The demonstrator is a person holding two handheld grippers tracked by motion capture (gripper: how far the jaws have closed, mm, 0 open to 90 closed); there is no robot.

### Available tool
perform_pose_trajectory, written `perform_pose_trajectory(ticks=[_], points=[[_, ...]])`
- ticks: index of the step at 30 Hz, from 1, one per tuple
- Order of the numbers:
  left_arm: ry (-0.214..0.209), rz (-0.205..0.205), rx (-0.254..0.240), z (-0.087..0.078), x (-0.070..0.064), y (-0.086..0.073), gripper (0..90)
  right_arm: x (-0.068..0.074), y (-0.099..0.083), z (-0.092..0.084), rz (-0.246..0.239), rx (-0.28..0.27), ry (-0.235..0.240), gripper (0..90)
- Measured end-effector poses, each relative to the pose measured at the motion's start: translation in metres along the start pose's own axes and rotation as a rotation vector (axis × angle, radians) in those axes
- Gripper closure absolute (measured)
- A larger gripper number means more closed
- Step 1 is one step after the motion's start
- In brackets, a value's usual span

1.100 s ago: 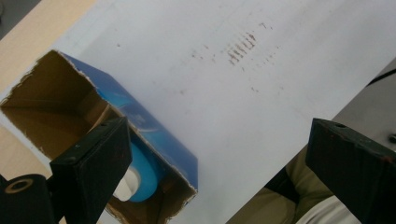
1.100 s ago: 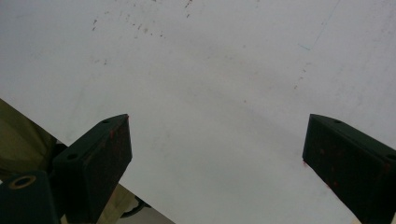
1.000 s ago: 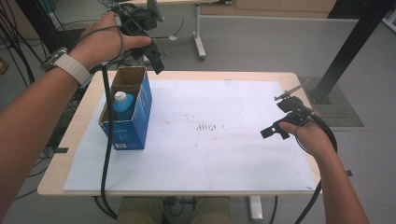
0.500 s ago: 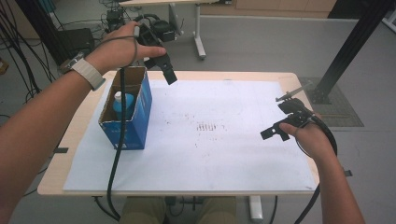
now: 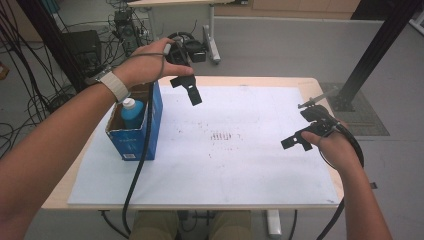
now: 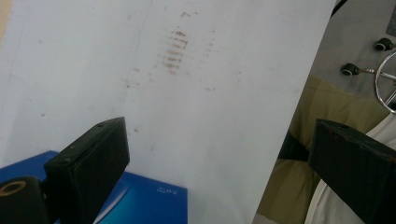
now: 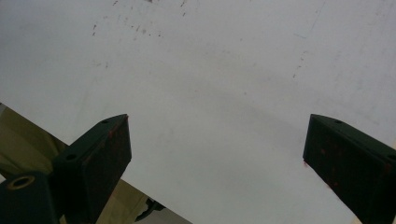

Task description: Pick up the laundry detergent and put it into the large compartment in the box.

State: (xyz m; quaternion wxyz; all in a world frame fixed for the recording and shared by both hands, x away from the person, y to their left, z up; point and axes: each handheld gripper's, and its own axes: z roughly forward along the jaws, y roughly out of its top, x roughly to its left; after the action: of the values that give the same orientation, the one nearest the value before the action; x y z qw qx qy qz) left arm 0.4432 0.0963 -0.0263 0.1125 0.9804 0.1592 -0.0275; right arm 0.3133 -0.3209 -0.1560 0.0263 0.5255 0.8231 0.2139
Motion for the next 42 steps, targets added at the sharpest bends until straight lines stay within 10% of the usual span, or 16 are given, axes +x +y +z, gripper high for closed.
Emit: perform_pose_trajectory(ticks=[12, 42], points=[[-0.03, 0.059, 0.031, 0.018, -0.005, 0.01, 6.0, -0.001, -0.004, -0.001, 0.001, -0.009, 0.0, 7.5], [-0.018, 0.045, 0.027, 0.032, -0.011, 0.006, 6.4, -0.003, -0.009, 0.001, -0.001, -0.01, 0.003, 7.5]])
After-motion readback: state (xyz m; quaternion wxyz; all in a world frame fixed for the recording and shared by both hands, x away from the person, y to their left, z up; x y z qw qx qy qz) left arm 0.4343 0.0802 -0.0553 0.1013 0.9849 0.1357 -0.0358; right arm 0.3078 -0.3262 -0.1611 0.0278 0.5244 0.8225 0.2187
